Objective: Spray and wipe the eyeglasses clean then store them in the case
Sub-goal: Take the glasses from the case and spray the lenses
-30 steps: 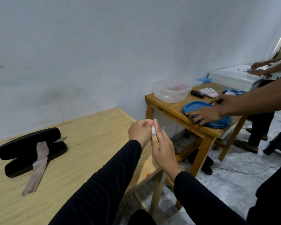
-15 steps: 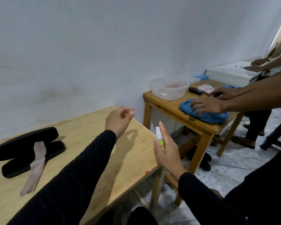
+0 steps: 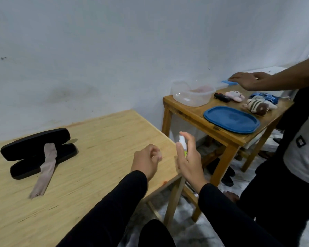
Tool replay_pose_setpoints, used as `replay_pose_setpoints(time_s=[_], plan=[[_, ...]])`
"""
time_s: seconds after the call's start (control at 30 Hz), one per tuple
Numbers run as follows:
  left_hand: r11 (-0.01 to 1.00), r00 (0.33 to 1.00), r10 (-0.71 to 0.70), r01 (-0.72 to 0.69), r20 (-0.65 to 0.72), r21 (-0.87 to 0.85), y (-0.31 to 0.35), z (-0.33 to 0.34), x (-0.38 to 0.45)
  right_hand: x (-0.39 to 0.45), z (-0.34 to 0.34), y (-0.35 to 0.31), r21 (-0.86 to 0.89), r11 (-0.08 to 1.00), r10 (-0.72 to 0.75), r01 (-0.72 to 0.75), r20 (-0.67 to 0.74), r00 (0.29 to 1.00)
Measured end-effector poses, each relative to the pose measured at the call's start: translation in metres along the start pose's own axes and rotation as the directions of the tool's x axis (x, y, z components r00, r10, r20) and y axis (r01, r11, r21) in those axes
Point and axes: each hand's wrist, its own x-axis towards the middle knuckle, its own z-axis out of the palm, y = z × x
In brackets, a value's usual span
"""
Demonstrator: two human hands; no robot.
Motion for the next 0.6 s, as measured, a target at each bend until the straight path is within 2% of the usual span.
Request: replay_pose_setpoints(time_s=[0.3,0.5,0.6], plan=[[0.995,0.997,0.053,-0.057,0.05,0.086,-0.004,-0.003,0.0,0.0,0.004,-0.008,-0.008,1.0,0.0,0.0,0.007,1.0],[0.934,0.985,0.17,-0.152,-0.028,0.325,0.001,-0.02,0.001,0.003,0.006,-0.015,-0.038,0.999,-0.031,0.032,0.029,0.999],[0.854,0.968,0.248,-0.202,-0.033,0.48,0.003,-0.037,0.001,0.005,0.008,-0.023,-0.045,0.998,-0.043,0.045,0.055,0.998]])
